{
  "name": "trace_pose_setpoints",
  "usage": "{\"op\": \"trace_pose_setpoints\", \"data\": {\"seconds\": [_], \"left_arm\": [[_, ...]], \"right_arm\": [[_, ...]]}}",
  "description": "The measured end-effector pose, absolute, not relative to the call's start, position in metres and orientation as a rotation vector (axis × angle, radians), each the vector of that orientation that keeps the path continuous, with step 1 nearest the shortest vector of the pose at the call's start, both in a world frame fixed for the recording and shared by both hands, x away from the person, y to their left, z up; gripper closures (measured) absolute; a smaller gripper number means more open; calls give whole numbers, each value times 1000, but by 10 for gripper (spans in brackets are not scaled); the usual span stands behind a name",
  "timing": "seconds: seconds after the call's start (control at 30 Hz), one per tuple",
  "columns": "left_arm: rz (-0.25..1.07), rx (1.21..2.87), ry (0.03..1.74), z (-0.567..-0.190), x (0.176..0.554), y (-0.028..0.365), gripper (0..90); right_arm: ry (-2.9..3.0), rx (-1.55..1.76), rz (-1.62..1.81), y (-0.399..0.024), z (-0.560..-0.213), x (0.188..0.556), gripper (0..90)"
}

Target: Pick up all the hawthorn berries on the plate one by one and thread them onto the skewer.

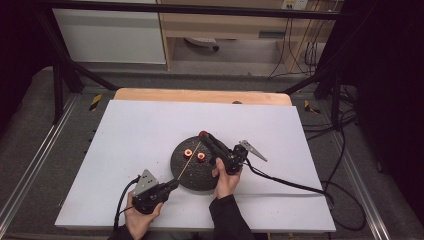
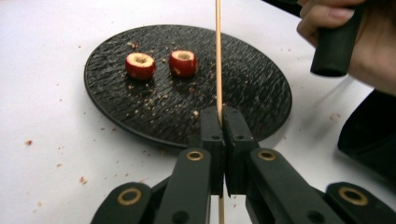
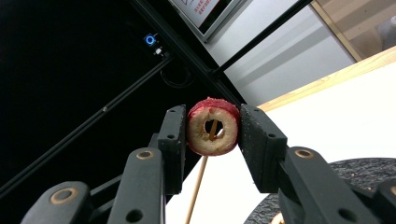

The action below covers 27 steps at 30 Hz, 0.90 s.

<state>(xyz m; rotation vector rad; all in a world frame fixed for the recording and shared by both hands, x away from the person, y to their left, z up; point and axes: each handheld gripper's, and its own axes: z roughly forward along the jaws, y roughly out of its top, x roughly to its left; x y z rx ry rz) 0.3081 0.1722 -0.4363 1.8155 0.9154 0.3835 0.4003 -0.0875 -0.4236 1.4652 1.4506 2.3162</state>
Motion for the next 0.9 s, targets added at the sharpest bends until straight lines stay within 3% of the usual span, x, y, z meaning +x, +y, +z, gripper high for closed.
{"op": "trace_pose_setpoints", "data": {"seconds": [0.9], "left_arm": [[398,1790,939,-410,336,143,883]], "right_arm": [[1544,1466,2301,-86,-427,392,630]]}}
